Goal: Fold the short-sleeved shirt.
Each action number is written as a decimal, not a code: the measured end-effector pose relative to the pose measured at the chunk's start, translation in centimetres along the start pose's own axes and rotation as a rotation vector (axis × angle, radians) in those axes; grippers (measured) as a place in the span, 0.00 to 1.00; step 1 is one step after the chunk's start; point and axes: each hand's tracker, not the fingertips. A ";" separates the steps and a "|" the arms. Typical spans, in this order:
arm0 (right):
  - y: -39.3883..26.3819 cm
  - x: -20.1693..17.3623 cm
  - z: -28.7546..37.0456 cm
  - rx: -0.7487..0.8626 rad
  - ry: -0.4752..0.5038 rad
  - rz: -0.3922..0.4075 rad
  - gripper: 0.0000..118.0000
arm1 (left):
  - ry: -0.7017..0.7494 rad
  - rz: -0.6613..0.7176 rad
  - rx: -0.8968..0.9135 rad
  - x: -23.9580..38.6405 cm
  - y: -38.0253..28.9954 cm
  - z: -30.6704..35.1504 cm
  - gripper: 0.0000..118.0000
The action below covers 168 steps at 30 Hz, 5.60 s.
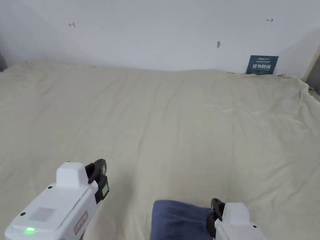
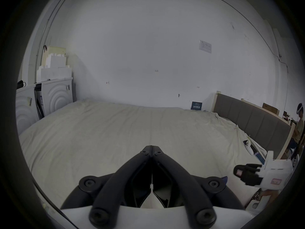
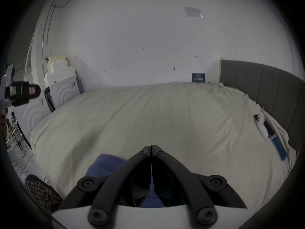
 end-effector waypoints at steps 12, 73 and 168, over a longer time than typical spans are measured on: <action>-6.2 0.6 -5.3 -0.199 -0.048 -0.015 0.00 | -0.114 0.114 -0.244 0.4 -5.2 -1.2 0.03; 12.4 -3.0 3.5 0.239 0.021 0.042 0.00 | 0.076 0.101 -0.702 -27.3 2.8 -11.9 0.20; 17.1 2.4 16.7 0.480 -0.155 0.069 0.00 | 0.005 -0.125 0.317 5.5 7.9 3.8 0.00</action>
